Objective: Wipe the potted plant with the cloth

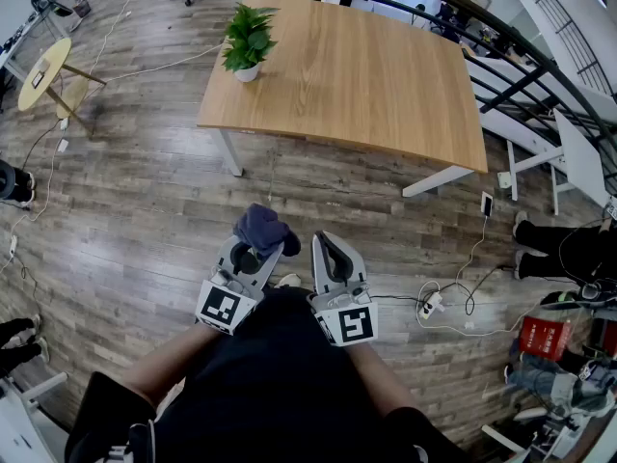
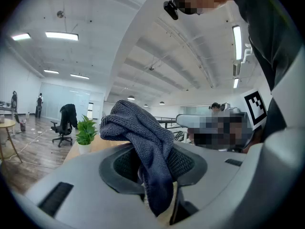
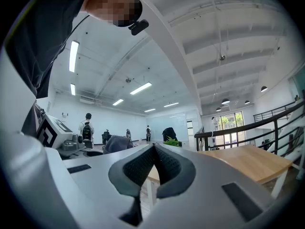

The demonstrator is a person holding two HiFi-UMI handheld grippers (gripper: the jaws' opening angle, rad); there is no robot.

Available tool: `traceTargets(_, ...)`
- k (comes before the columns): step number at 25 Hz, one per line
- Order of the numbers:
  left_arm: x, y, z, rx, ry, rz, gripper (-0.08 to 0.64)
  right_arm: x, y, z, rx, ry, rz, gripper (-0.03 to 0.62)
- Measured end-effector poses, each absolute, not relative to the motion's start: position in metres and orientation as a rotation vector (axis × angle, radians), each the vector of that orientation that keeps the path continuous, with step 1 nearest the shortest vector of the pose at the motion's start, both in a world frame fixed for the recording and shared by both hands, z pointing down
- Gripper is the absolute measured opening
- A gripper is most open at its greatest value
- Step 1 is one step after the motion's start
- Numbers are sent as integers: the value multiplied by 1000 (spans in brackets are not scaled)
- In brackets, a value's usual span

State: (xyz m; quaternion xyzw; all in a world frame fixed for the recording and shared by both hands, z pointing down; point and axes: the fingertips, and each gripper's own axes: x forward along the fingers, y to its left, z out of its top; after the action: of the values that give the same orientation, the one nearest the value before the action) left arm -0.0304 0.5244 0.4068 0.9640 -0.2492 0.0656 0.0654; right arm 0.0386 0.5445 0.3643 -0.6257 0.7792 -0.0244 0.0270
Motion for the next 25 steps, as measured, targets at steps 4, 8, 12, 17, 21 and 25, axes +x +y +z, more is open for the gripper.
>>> traceTargets(4, -26, 522, 408, 2881, -782, 177, 163, 46, 549, 367, -1922, 2411, -65, 17)
traceTargets(8, -23, 518, 397, 2817, -827, 107, 163, 64, 560, 371, -1951, 2358, -129, 18)
traceTargets(12, -22, 509, 399, 2808, -886, 127, 163, 85, 560, 382, -1976, 2298, -189, 18)
traceTargets(17, -14, 493, 409, 2783, -868, 128, 163, 95, 546, 387, -1984, 2269, -222, 18)
traceTargets(21, 6, 479, 415, 2795, -816, 151, 163, 98, 524, 380, -1963, 2305, -165, 18)
traceTargets(25, 30, 445, 420, 2799, -766, 145, 163, 99, 489, 370, -1917, 2378, -69, 18)
